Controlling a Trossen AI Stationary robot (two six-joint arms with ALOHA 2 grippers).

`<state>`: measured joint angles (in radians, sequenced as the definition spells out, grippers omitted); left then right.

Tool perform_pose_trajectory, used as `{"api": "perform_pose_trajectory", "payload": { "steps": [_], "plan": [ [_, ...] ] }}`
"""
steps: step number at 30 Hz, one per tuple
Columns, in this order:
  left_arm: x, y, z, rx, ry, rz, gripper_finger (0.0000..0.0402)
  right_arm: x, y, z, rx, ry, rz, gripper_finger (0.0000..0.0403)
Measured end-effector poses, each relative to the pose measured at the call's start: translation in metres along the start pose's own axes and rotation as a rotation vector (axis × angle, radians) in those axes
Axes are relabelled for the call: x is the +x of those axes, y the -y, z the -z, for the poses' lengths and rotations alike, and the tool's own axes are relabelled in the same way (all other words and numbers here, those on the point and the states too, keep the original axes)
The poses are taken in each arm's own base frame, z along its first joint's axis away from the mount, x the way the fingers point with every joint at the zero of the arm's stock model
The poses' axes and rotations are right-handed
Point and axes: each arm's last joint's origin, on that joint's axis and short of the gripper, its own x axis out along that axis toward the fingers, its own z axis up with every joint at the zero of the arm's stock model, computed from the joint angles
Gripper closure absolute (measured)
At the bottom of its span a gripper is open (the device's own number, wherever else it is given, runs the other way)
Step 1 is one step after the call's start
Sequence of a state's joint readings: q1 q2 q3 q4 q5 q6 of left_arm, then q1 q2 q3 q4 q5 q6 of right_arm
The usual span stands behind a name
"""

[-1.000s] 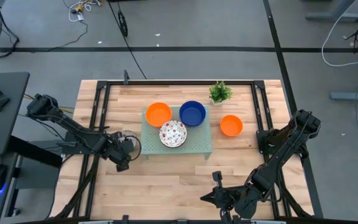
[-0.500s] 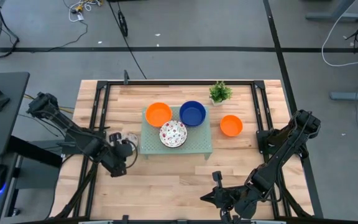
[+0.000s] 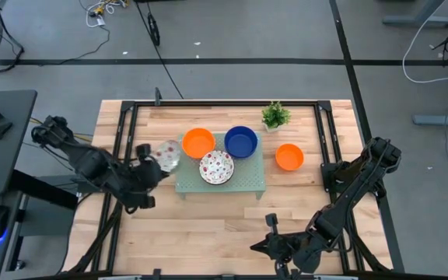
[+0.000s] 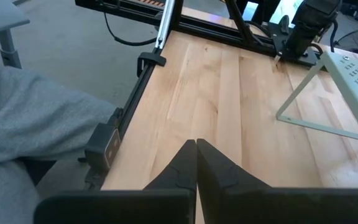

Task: Pick & Place Mini bowls
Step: Stack the white patterned bowl on top of the white patterned bowl on the shelf

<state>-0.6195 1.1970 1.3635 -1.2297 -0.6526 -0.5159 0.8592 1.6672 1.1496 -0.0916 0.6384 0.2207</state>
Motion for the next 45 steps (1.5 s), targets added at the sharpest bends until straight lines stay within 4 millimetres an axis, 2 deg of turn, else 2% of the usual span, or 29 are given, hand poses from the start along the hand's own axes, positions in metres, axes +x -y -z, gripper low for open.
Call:
{"api": "perform_pose_trajectory", "payload": {
  "steps": [4, 7, 11, 17, 23, 26, 36, 45],
  "plan": [
    [-0.004, 0.005, -0.029, 0.210, 0.129, 0.034, 0.0390, 0.002, 0.002, 0.000, 0.004, -0.001, 0.007, 0.0396],
    [0.002, 0.012, -0.046, 0.371, 0.155, 0.035, 0.0390, 0.002, 0.002, 0.000, 0.005, -0.001, 0.007, 0.0396],
    [0.028, 0.023, -0.057, 0.575, 0.084, 0.034, 0.0385, 0.002, 0.002, 0.000, 0.007, -0.001, 0.007, 0.0396],
    [0.066, 0.029, -0.066, 0.796, -0.006, 0.051, 0.0389, 0.002, 0.002, 0.000, 0.007, -0.001, 0.007, 0.0396],
    [0.092, 0.023, -0.076, 0.803, -0.007, 0.084, 0.0382, 0.002, 0.002, 0.000, 0.006, -0.002, 0.006, 0.0396],
    [0.100, 0.015, -0.079, 0.782, -0.024, 0.065, 0.0382, 0.002, 0.002, 0.000, 0.006, -0.002, 0.006, 0.0396],
    [0.110, 0.000, -0.080, 0.679, -0.041, 0.209, 0.0376, 0.002, 0.002, 0.000, 0.002, -0.007, 0.006, 0.0396],
    [0.111, -0.001, -0.080, 0.677, -0.049, 0.207, 0.0376, 0.002, 0.002, 0.000, 0.002, -0.007, 0.006, 0.0396]
  ]
}}
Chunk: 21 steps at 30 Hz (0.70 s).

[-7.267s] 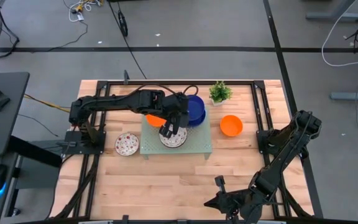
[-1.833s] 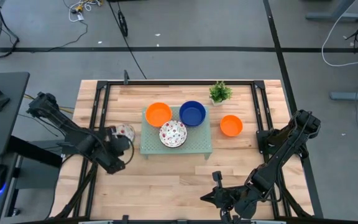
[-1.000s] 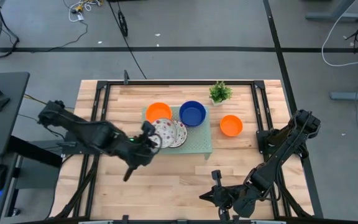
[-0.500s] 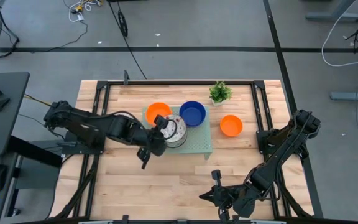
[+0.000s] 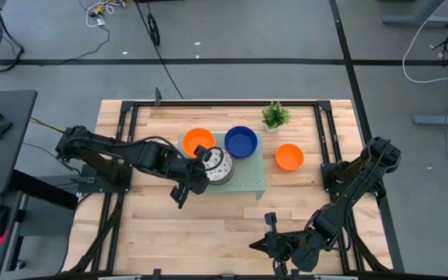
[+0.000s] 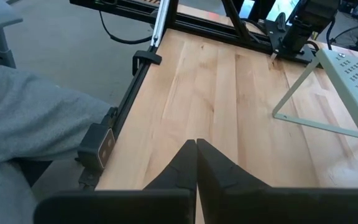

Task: Pick & Place Mini bowls
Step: Stack the white patterned bowl on top of the white patterned bowl on the shelf

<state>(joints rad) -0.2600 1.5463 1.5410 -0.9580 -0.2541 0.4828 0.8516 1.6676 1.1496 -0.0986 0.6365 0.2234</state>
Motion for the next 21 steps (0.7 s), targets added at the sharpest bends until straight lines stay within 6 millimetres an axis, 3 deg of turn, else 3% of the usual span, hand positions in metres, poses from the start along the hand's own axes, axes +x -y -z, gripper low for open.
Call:
{"api": "perform_pose_trajectory", "payload": {
  "steps": [21],
  "plan": [
    [0.0075, -0.0003, 0.0035, -0.078, -0.029, -0.061, 0.0367, 0.0000, 0.0000, 0.0001, 0.000, -0.001, -0.001, 0.0396]
  ]
}}
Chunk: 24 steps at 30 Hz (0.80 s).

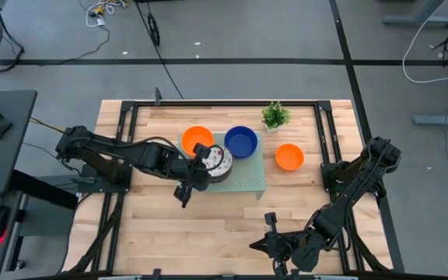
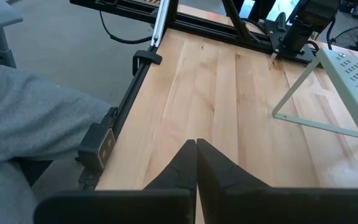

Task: Pick & Place Mini bowls
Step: Stack the white patterned bowl on top of the white patterned bowl on the shelf

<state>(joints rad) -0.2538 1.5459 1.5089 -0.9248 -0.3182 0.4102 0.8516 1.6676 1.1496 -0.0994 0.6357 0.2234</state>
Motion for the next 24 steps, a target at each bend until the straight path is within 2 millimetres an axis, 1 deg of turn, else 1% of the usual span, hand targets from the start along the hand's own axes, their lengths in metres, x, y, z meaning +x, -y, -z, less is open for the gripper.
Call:
{"api": "perform_pose_trajectory", "payload": {
  "steps": [5, 12, 16, 20, 24],
  "plan": [
    [0.000, -0.001, -0.002, -0.009, 0.018, -0.017, 0.0348, 0.000, 0.000, 0.000, -0.001, -0.001, 0.000, 0.0396],
    [0.000, -0.001, -0.002, -0.008, 0.021, -0.012, 0.0283, 0.000, 0.000, 0.000, -0.001, -0.001, 0.000, 0.0396],
    [-0.001, 0.001, -0.003, -0.003, 0.025, -0.006, 0.0256, 0.000, 0.000, 0.000, -0.001, -0.001, 0.000, 0.0396],
    [-0.002, 0.005, -0.005, 0.009, 0.031, 0.001, 0.0248, 0.000, 0.000, 0.000, -0.001, -0.002, 0.000, 0.0396],
    [-0.004, 0.010, -0.007, 0.020, 0.039, 0.013, 0.0257, 0.000, 0.000, 0.000, -0.001, -0.002, 0.000, 0.0396]
  ]
}}
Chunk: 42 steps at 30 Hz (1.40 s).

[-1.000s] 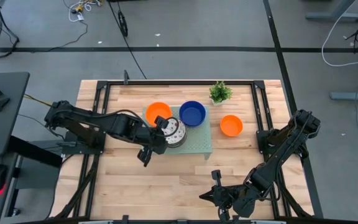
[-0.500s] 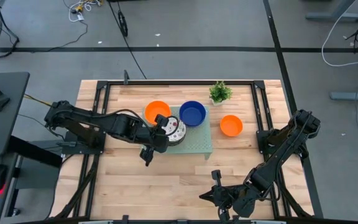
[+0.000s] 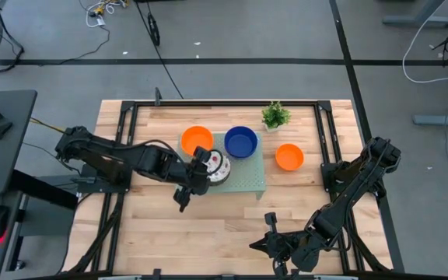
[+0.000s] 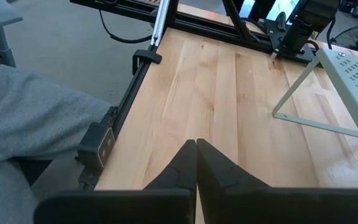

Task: Pick & Place Mini bowls
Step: Stack the white patterned bowl on top of the white patterned bowl on the shelf, then adjust the white patterned bowls on the shelf

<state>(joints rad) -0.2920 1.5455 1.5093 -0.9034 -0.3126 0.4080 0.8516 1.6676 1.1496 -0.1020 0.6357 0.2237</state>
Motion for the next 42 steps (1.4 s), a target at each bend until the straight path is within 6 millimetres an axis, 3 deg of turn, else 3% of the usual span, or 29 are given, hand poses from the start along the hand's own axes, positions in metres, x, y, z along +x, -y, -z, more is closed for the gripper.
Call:
{"api": "perform_pose_trajectory", "payload": {
  "steps": [11, 18, 22, 28, 33, 38, 42],
  "plan": [
    [0.000, 0.000, 0.001, -0.006, -0.004, 0.005, 0.0269, 0.000, 0.000, 0.000, 0.000, 0.000, 0.000, 0.0396],
    [0.000, -0.004, 0.002, -0.019, -0.007, 0.000, 0.0196, 0.000, 0.000, 0.000, -0.002, -0.002, 0.000, 0.0396],
    [-0.010, -0.010, -0.005, -0.031, 0.030, -0.013, 0.0155, 0.000, 0.000, 0.000, -0.003, -0.004, 0.001, 0.0396],
    [-0.035, -0.013, -0.017, -0.057, 0.110, 0.039, 0.0141, 0.000, 0.000, 0.001, 0.000, -0.005, 0.001, 0.0396],
    [-0.033, 0.001, -0.009, -0.105, 0.018, 0.096, 0.0181, 0.000, 0.000, 0.001, -0.001, -0.006, 0.000, 0.0396],
    [-0.014, 0.017, -0.003, -0.096, -0.030, 0.097, 0.0272, 0.000, 0.000, 0.001, -0.003, -0.008, 0.000, 0.0396],
    [-0.007, 0.019, -0.002, -0.083, -0.015, 0.101, 0.0348, 0.000, 0.000, 0.001, -0.002, -0.007, 0.000, 0.0396]
  ]
}}
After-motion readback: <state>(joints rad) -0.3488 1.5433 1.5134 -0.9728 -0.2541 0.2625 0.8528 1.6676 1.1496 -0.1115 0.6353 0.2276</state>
